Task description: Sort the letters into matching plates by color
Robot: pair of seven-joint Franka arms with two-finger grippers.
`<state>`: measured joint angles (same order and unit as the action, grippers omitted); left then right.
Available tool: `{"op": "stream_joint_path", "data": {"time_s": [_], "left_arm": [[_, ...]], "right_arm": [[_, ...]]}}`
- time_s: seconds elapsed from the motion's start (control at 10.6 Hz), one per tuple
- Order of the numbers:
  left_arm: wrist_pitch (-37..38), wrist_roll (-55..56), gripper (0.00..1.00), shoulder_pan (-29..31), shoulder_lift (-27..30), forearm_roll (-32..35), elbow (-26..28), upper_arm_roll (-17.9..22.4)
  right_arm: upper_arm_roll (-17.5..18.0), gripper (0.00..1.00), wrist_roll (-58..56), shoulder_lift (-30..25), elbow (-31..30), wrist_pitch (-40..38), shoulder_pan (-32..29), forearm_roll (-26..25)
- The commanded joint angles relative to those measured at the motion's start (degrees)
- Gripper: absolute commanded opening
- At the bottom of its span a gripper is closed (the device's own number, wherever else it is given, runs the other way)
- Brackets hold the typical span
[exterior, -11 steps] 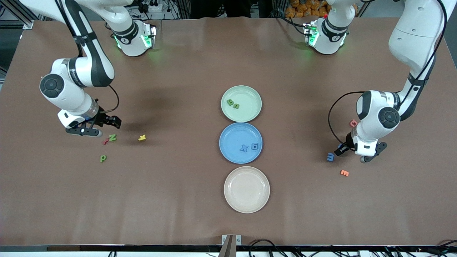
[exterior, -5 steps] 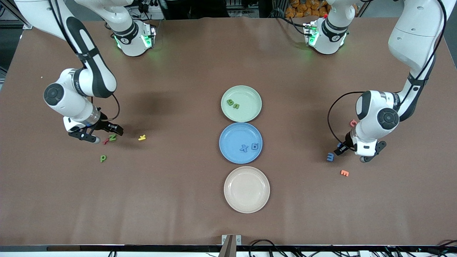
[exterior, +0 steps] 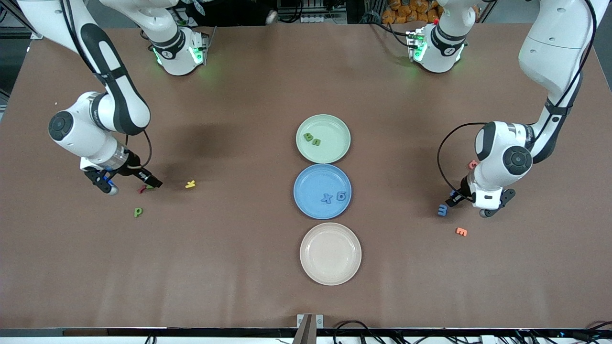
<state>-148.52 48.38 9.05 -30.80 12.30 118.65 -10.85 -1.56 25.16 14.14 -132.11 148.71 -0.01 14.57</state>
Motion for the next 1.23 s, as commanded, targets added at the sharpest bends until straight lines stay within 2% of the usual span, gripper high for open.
{"op": "stream_joint_path", "data": {"time_s": [0.0, 0.19, 0.28, 0.47, 0.76, 1.14], "left_arm": [[3.4, 2.16, 0.0, -0.62, 1.79, 1.85, -0.7, 0.05], [4.55, 2.33, 0.0, -0.53, 1.97, 1.85, -1.67, -0.22], [4.55, 2.42, 0.0, -0.53, 1.97, 1.76, -2.02, -0.31], [4.55, 2.51, 0.0, -0.61, 1.97, 1.15, -2.64, -0.74], [4.55, 6.8, 0.0, -1.05, 1.53, 0.97, -4.48, -3.73], [4.55, 12.34, 0.0, -5.87, 0.83, 0.88, -6.94, -4.35]], "right_arm": [[-3.44, 0.97, 4.81, 0.71, 1.42, -0.53, 1.68, 0.54], [-7.65, 1.0, 4.11, 5.0, 4.92, -0.53, 2.47, 0.37], [-8.28, 1.0, 4.02, 5.45, 5.54, -0.44, 2.38, 0.37], [-8.38, 1.0, 4.02, 5.37, 6.51, -0.35, 2.47, 0.37], [-8.64, 1.0, 4.02, 5.45, 6.34, -0.53, 2.56, 0.19], [-8.73, 1.0, 6.91, 5.72, 6.34, -0.7, 3.53, 1.07]]}}
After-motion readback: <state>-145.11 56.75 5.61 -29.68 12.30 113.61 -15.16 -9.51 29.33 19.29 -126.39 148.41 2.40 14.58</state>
